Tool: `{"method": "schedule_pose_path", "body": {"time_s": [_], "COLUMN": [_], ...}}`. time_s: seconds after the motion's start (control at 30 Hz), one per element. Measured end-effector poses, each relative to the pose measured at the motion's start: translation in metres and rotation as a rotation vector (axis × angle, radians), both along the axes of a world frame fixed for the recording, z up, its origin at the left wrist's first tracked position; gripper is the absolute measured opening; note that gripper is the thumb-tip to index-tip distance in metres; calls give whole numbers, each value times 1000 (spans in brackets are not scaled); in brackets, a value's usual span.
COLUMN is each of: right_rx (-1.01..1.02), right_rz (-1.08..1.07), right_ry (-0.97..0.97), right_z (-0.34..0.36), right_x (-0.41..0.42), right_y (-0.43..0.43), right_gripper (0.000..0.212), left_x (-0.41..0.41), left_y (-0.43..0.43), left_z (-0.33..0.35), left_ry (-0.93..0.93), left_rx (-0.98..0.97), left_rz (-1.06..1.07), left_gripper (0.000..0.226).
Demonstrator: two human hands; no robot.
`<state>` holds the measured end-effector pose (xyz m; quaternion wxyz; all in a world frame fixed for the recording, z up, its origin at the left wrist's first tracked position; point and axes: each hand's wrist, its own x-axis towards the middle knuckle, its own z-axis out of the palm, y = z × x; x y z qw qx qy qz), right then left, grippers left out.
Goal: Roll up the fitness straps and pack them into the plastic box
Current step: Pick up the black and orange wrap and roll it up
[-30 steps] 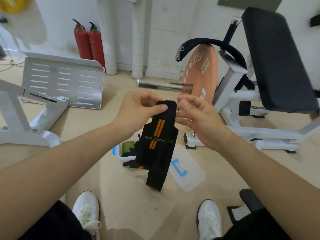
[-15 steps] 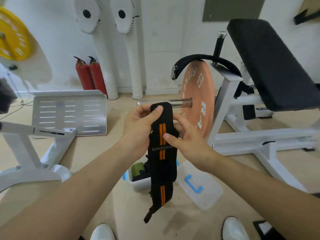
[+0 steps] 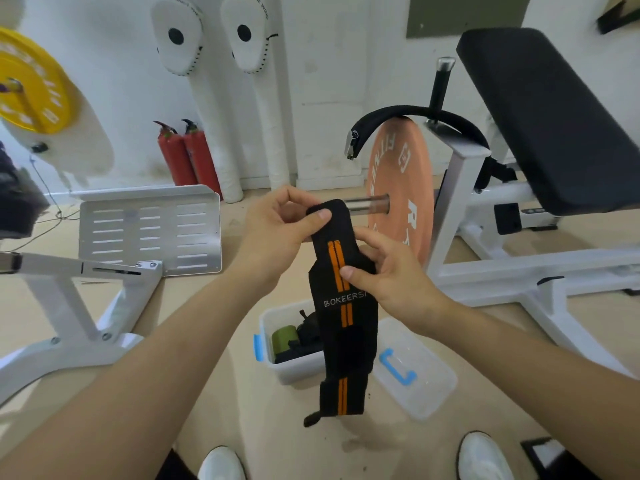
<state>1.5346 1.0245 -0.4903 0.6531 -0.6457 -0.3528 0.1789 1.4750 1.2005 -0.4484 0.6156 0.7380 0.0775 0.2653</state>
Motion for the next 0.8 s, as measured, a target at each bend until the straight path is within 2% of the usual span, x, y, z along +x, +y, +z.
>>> {"method": "schedule_pose_path", "body": {"time_s": [0.13,0.23,0.3,0.37,0.43,0.47,0.57,0.63,0.73,0.8], "right_rx": [-34,-65,-64,-29,2,9,21,18,6,-6], "right_rz": [27,-7,-27,-32,-25,-20,-23,-25,-20,-56], "right_ry": [-25,-35,-21,7,18,20,41,45,15,-3], "right_z": [4,7,7,6,5,4,4,4,2,1], "right_x": [4,7,10,13,16,18,21,23,22,20], "right_y": [-8,-12,-13,-13,-12,-12,-11,-11,-9,-7], "right_gripper": [53,39,32,32,33,33,35,35,33,32], "left_x": [-1,0,2,5,5,4,-3,-6,-8,-7], "left_y": [-1,-1,0,3,5,5,6,8,10,9], "left_z": [-2,-4,-6,-11,-12,-12,-9,-11,-18,-21], "left_ry": [-17,-42,-45,-40,-60,-89,-83,-8,54,60], "left_rx": [-133,-249,-250,-42,283,372,309,280,325,285], "left_rz": [10,6,6,36,40,5,-158,-225,-221,-202], "left_gripper": [20,21,19,18,29,35,40,30,25,24]}}
